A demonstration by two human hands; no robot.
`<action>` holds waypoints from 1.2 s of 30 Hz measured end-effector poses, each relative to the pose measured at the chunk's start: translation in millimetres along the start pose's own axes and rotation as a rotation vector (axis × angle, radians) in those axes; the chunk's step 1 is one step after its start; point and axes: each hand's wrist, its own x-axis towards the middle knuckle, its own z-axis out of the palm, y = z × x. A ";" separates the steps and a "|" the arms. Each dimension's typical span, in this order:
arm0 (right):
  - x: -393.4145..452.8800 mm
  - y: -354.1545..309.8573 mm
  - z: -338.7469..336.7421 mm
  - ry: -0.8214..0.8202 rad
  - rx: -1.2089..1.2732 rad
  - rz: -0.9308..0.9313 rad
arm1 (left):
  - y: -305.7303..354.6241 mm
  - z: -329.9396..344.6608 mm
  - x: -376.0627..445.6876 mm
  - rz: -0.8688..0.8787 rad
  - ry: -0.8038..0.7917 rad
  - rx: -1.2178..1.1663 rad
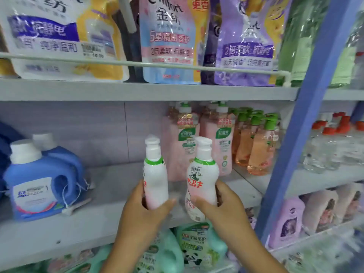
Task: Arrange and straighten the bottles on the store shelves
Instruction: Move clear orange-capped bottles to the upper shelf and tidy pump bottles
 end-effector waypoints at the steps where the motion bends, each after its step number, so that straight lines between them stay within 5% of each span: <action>1: -4.2 1.8 -15.6 0.019 0.011 -0.003 | 4.6 11.1 -8.8 0.006 -0.019 -0.028; 17: -72.7 77.7 -404.6 0.299 0.037 0.098 | 79.1 351.1 -131.8 0.039 -0.251 -0.113; 25: -52.4 108.4 -487.4 0.408 0.081 0.161 | 85.0 424.0 -91.2 0.064 -0.185 -0.053; 36: 68.0 130.1 -561.8 0.364 -0.022 0.105 | 74.5 494.3 27.9 0.141 0.026 0.093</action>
